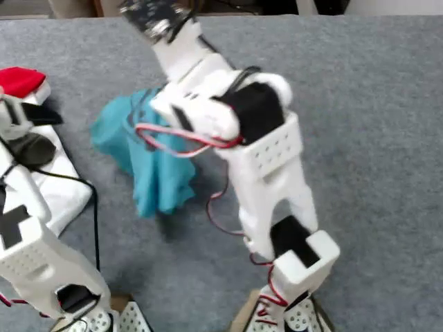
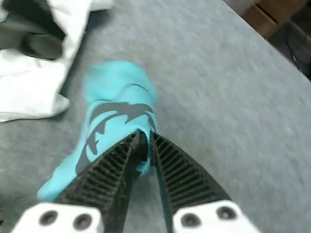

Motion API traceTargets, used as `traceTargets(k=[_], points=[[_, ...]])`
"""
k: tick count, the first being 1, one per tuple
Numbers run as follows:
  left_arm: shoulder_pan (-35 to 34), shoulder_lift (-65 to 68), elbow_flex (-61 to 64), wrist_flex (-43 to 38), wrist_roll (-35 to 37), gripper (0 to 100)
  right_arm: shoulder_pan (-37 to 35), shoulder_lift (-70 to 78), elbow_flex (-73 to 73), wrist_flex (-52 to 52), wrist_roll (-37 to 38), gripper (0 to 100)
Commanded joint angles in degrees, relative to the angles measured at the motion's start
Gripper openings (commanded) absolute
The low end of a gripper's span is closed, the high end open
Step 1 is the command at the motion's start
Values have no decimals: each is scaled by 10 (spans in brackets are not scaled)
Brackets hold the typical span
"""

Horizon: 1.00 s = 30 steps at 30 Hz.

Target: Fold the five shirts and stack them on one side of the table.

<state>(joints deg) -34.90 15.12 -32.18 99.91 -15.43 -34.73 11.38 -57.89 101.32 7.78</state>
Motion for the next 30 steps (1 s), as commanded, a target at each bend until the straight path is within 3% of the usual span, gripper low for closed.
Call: traceTargets(k=[1, 6, 14, 21, 26, 30], points=[[16, -51, 27, -14, 5, 434, 76, -33, 64, 6, 4, 5], [54, -54, 40, -9, 6, 434, 161, -33, 186, -46, 15, 5], [144, -58, 148, -9, 40, 434, 263, -33, 425, -224, 174, 5], [232, -59, 239, -18, 57, 434, 327, -33, 582, -406, 218, 5], [245, -59, 232, -19, 62, 434, 392, -33, 626, -484, 219, 5], [215, -59, 232, -20, 62, 434, 465, -33, 626, -510, 251, 8]])
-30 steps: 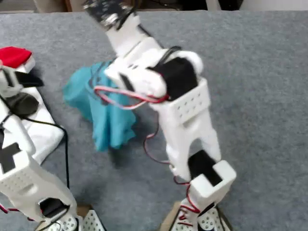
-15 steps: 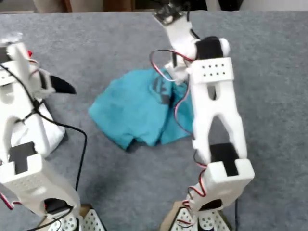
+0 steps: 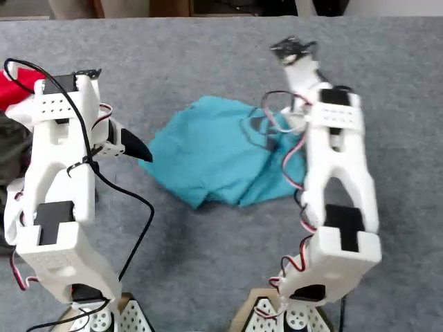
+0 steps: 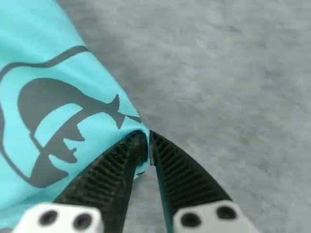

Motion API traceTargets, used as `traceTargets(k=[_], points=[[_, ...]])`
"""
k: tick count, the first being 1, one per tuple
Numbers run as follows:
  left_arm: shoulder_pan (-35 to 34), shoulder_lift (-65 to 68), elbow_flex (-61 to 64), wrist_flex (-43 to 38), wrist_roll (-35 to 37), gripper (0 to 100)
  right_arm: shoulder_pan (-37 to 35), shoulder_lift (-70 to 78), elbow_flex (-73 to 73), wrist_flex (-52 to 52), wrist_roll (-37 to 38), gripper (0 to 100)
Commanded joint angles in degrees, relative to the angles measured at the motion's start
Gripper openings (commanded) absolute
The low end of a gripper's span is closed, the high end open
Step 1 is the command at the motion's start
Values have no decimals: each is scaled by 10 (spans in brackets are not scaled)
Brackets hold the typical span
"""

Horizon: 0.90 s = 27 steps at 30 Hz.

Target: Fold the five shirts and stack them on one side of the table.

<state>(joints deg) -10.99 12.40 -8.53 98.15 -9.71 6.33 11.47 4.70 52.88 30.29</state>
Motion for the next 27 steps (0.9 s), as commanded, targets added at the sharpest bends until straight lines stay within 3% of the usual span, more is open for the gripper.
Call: traceTargets(k=[1, 5, 11, 14, 20, 27], points=[[-40, -32, -5, -2, 5, 434, 68, -34, 0, -26, 38, 9], [-98, -32, 0, -1, 0, 434, 93, -34, 6, -18, 82, 53], [-142, -32, -3, 1, -28, 434, 95, -40, -2, 33, 94, 313], [-161, -33, -4, 2, -31, 434, 87, -61, -38, 98, 94, 373], [-173, -87, 29, 12, -59, 434, -5, -128, -117, 217, 84, 376], [-175, -263, 175, -33, -60, 434, -189, -126, -185, 262, 18, 375]])
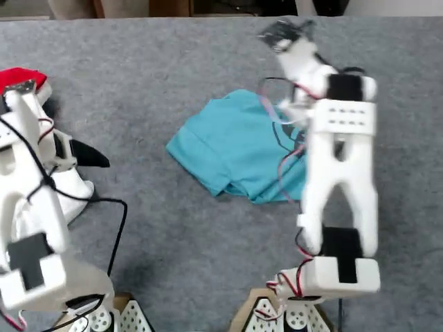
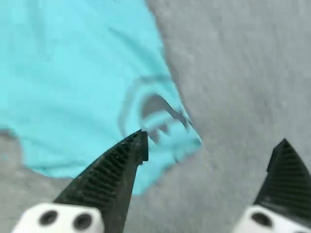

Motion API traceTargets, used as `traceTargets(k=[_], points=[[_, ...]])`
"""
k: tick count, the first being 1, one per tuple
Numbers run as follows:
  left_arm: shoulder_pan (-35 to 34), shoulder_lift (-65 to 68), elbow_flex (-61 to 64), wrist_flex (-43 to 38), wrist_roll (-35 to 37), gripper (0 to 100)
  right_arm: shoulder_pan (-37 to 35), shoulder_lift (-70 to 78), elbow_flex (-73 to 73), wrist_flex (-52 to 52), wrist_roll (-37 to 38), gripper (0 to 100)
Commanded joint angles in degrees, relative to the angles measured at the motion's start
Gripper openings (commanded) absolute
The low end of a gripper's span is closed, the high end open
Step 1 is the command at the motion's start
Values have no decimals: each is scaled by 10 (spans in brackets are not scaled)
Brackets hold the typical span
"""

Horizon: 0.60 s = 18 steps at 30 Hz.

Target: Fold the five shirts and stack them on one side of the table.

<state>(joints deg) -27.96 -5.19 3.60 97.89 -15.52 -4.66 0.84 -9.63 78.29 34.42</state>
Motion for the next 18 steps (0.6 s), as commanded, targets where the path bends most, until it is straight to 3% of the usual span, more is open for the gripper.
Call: traceTargets(k=[1, 7, 18], points=[[-12, -115, 85, -49, -2, 434, -110, -9, -48, 7, -30, 375], [-76, -194, 253, -169, -2, 434, -247, 132, -112, -17, -72, 375], [-157, -195, 354, -203, -54, 434, -324, 471, -400, 63, -129, 375]])
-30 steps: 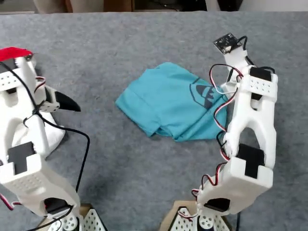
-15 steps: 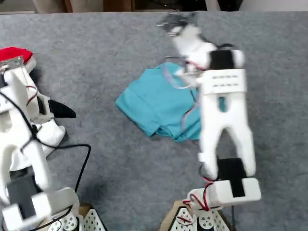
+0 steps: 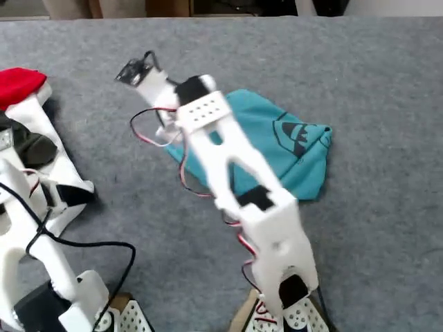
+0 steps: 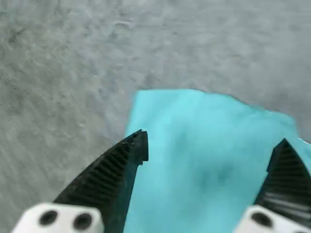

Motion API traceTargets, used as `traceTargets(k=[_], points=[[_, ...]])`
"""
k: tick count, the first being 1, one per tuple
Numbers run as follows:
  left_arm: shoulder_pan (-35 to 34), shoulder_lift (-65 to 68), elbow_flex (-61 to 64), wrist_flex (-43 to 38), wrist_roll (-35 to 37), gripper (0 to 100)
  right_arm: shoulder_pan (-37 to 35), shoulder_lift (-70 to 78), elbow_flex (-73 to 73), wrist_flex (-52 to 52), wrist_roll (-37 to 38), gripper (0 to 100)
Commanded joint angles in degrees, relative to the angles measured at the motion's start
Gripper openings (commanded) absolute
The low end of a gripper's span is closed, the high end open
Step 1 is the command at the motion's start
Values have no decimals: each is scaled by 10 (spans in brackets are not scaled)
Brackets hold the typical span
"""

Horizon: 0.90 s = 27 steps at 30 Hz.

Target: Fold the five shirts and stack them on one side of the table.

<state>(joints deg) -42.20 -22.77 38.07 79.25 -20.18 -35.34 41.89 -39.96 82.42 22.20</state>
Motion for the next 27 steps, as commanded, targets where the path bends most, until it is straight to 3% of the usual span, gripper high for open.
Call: traceTargets(k=[1, 9, 17, 27], points=[[-22, -20, 18, -28, -7, 434, -18, 87, -128, 32, -7, 375], [-28, -23, 42, -42, -7, 434, -19, 269, -366, 134, -6, 348], [-25, -23, 41, -45, -6, 434, 19, 362, -522, 161, -6, 8], [-2, -19, 44, -44, -4, 434, 166, 361, -547, 164, -2, 5]])
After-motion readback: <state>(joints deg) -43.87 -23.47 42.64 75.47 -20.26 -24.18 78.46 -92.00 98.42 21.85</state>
